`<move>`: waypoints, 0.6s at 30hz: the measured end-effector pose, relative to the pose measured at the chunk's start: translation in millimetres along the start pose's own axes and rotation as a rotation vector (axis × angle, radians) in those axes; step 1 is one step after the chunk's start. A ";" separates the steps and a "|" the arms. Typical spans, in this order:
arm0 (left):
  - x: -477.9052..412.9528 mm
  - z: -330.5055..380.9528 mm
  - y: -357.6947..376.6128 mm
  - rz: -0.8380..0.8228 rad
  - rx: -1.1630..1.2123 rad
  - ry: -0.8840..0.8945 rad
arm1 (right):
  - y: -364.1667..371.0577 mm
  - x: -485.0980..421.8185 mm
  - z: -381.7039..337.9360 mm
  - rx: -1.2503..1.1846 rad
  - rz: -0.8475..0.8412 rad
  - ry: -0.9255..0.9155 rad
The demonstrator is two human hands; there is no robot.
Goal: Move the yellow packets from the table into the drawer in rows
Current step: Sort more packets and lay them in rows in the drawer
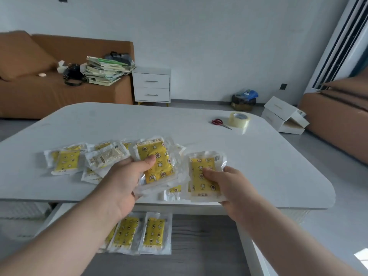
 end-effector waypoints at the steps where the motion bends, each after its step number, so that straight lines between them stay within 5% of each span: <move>1: 6.4 -7.3 -0.7 0.002 -0.021 -0.012 | -7.9 5.7 7.2 0.030 -0.002 0.008; 10: 23.3 -99.3 -10.1 -0.030 -0.116 -0.175 | -45.5 24.3 69.6 0.160 0.002 0.080; 18: 5.6 -180.4 -7.7 -0.032 -0.492 -0.274 | -73.4 -1.5 135.4 0.423 0.078 0.217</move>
Point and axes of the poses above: each hand's wrist, its own x-axis away from the middle knuckle, its own y-axis out of the palm, z = x × y, the point moved 10 cm from there along -x, towards the middle knuckle, and after that the axes turned 7 degrees about z, right-handed, at the moved point
